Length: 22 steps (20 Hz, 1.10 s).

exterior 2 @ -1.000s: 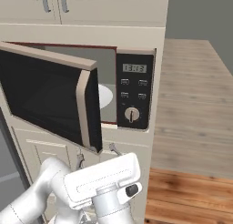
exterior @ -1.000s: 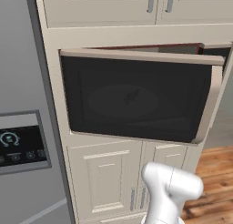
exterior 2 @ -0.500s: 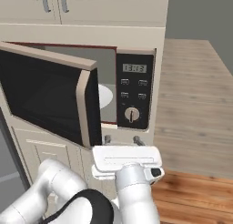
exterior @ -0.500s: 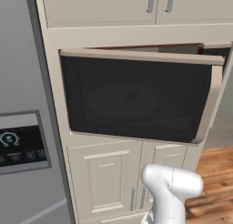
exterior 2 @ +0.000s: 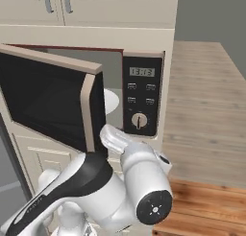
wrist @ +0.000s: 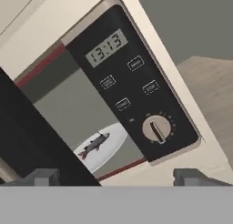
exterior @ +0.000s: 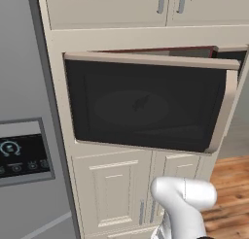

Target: Open the microwave door.

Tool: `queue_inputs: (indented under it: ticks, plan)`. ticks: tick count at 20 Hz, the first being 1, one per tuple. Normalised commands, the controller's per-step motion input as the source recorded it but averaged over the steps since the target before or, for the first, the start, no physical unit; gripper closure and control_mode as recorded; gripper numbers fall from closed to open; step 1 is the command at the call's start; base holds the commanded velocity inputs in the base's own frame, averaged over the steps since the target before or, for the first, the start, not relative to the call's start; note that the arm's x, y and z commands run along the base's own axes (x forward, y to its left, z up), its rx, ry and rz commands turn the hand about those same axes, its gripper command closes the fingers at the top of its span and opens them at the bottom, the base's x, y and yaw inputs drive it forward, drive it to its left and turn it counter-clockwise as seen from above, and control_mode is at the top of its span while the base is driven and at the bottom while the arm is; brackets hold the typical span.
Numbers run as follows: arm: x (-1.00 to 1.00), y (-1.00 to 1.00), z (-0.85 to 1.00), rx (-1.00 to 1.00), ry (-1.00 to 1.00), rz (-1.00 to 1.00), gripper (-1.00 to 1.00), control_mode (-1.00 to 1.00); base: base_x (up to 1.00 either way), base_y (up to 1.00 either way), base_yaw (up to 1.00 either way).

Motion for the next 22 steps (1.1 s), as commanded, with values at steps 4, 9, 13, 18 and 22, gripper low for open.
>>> queue_inputs:
  ticks: [4,9,13,18,22]
  plan:
    - [0.0,0.0,-0.03,0.05,0.08,0.0,-1.0,-1.0,0.0,0.0,0.0]
    - [0.01,-0.03,-0.16,0.24,0.44,0.05,-1.0,-1.0,0.0,0.0,0.0]
    - [0.13,0.0,-0.05,0.31,0.4,0.03,-1.0,-1.0,0.0,0.0,0.0]
    - [0.29,0.0,-0.03,0.32,0.44,0.05,-1.0,-1.0,0.0,0.0,0.0]
    - [0.32,-0.15,-0.07,0.38,0.39,0.13,-1.0,-1.0,0.0,0.0,0.0]
